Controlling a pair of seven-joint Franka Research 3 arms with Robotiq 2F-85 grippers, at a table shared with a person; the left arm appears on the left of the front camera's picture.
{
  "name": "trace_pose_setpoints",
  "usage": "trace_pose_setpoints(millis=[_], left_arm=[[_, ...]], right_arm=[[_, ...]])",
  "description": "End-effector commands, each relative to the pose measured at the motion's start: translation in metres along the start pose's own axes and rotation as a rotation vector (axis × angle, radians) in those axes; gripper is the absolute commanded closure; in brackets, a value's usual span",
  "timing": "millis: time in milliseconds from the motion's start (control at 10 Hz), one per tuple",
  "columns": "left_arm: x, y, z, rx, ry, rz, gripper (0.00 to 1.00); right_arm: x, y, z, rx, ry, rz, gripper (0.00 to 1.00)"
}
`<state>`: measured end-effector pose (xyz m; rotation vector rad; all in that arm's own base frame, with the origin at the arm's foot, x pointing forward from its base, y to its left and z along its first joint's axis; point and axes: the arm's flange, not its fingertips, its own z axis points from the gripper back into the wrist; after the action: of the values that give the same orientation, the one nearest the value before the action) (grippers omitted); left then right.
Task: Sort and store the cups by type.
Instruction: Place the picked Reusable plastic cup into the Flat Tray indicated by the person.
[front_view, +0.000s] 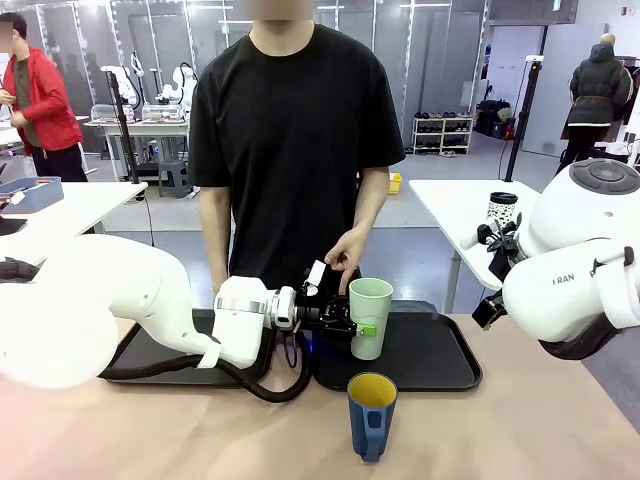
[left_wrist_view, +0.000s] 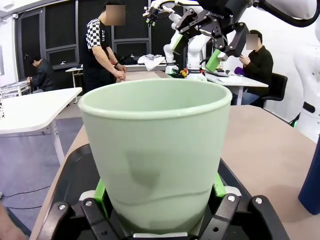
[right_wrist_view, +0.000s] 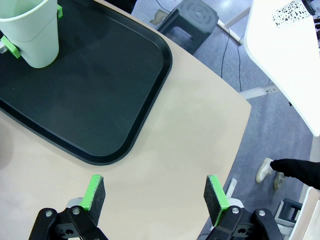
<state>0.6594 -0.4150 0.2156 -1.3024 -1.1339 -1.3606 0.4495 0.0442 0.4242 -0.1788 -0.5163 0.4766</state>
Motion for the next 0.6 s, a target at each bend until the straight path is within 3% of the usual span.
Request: trace_pose_setpoints(millis=[0,100,500], left_arm=[[-0.0024,0.0054,-0.0030,0.003,0.031,0.018,0.12],[-0.0026,0.0053,-0.0027,0.006,0.028,0.028,0.00],[-0.0014,0.0032,0.0009,0.004,0.047,0.023,0.00]], right_arm=[[0.0000,-0.0003,-0.0010,-0.001,-0.003,0.002,0.00],[0.0000,-0.0003,-0.0010,-0.001,-0.003,0.002,0.00],[0.0000,-0.0003,-0.0010,-0.001,-0.003,0.002,0.00]])
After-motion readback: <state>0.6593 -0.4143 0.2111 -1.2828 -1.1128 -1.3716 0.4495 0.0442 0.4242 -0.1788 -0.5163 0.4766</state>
